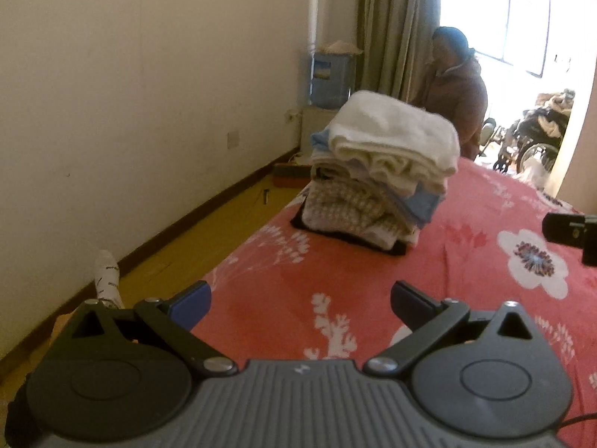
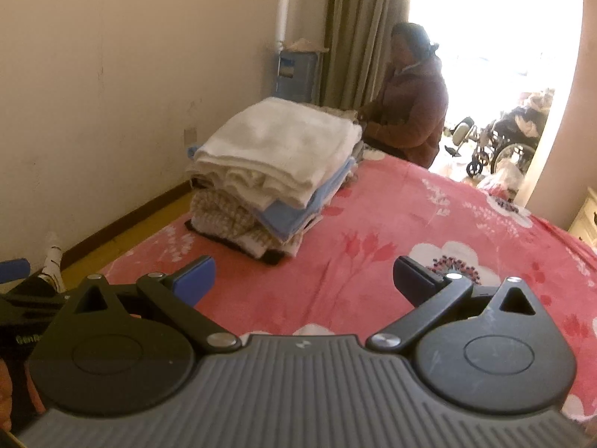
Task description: Fold clothes
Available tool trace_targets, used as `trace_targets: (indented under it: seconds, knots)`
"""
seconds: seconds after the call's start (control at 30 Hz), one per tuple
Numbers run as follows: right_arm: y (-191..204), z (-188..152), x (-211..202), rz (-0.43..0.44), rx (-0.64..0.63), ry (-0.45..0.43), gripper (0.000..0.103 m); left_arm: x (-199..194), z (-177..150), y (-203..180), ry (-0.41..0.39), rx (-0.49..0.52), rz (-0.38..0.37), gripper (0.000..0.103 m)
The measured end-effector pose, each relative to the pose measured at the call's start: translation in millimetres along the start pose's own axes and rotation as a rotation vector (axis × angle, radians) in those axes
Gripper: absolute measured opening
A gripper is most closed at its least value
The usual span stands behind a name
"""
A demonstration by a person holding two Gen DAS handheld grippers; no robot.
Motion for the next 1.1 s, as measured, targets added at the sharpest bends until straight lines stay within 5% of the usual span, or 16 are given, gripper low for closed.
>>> trace_targets:
  seconds: [1.1]
  knots:
    - [-5,-7,-24,0.035,-0.001,-0.032,0.102,-20,-9,-15,0.006,0.048,0.039,0.103]
Point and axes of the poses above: each gripper's, at about its wrist camera, not at the fingertips, and x roughly the way its jaws point, y to its left, z to its top, the point moved 4 cm from there along x, roughly the way its jaws point, and after that the axes turned 9 degrees about -y, right-handed, at the moved point
